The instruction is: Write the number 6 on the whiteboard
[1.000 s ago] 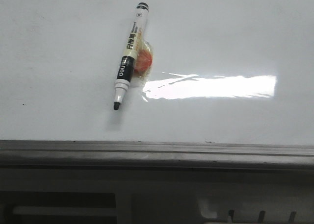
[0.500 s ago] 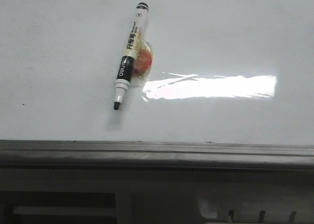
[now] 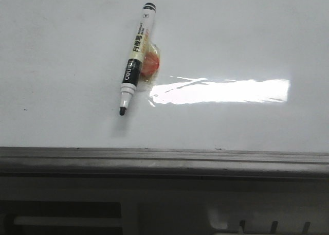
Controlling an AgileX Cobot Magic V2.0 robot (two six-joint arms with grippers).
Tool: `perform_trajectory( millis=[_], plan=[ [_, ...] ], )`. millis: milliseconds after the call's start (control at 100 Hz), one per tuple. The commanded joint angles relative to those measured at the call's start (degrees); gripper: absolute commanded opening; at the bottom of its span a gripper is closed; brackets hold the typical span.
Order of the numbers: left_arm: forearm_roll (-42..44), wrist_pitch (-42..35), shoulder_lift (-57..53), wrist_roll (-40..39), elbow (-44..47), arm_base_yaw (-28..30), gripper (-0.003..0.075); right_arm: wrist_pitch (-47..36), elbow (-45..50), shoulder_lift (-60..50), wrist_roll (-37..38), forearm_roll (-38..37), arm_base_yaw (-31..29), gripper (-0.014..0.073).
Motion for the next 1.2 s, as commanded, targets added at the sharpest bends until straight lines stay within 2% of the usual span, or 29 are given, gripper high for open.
perform_trajectory(
  millis=[0, 50, 120, 280, 350, 400, 490, 540, 630, 740, 790, 860, 900, 1050, 1100, 1190],
  plan=[
    [-12.59, -4.40, -1.72, -0.41, 2.60, -0.05, -0.0019, -5.92, 1.33, -1.05, -0.30, 8.88, -0.52, -0.0054],
    [-14.39, -4.40, -1.72, -0.41, 2.60, -0.05, -0.0019, -6.89, 1.14, -1.05, -0.30, 15.77, -0.52, -0.0054],
    [-14.62, -4.30, -1.72, -0.41, 2.60, -0.05, -0.0019, -7.47, 0.57, -1.05, -0.30, 21.25, -0.52, -0.0054],
    [-20.45, -6.36, -1.72, -0.41, 2.50, -0.05, -0.0019, -6.47, -2.26, -1.05, -0.30, 21.25, -0.52, -0.0054],
    [-20.25, -6.08, -1.72, 0.17, 1.79, -0.05, -0.0019, -5.17, -4.30, -1.05, -0.40, 21.15, -0.52, -0.0054],
    [-18.74, -5.30, -1.72, 3.73, 0.71, -0.40, -0.0019, -3.81, -6.44, -1.05, -0.55, 21.15, -0.52, -0.0054],
    [-12.49, -3.50, -1.59, 13.15, -2.91, -0.56, -0.0019, -0.16, -10.38, -1.05, -3.32, 19.16, -0.52, -0.0054],
    [-7.99, -2.04, -0.66, 17.18, -5.36, -0.56, -0.0019, 2.28, -13.18, -1.05, -7.26, 16.97, -0.52, -0.0054],
    [3.50, 1.05, 2.52, 18.52, -10.34, -0.56, -0.0019, 8.14, -17.12, 0.08, -15.04, 14.19, -0.52, -0.0054],
    [19.41, 10.02, 10.30, 18.56, -16.73, -0.56, -0.0018, 16.97, -21.35, 3.27, -24.92, 12.58, -0.52, -0.0053],
    [24.13, 13.86, 14.52, 18.56, -19.59, -0.56, -0.0013, 18.93, -22.50, 5.25, -26.93, 12.58, -0.52, -0.0051],
    [27.12, 17.00, 20.76, 18.66, -23.02, -0.56, 0.0040, 20.67, -23.71, 8.02, -28.15, 12.58, -0.52, -0.0018],
    [27.12, 18.35, 24.35, 19.07, -24.86, -0.56, 0.0099, 21.20, -24.30, 9.42, -28.58, 12.58, -0.52, 0.0019],
    [24.03, 20.32, 34.63, 19.45, -29.89, -2.91, 0.0408, 23.44, -25.86, 13.32, -29.47, 12.58, -0.52, 0.0261],
    [22.10, 20.18, 37.59, 20.88, -31.05, -4.80, 0.0453, 24.84, -26.39, 14.49, -29.47, 12.58, -0.52, 0.0323],
    [17.84, 18.79, 41.16, 23.73, -32.49, -9.29, 0.0436, 26.31, -26.78, 15.66, -29.47, 12.58, -0.52, 0.0356]
  ],
)
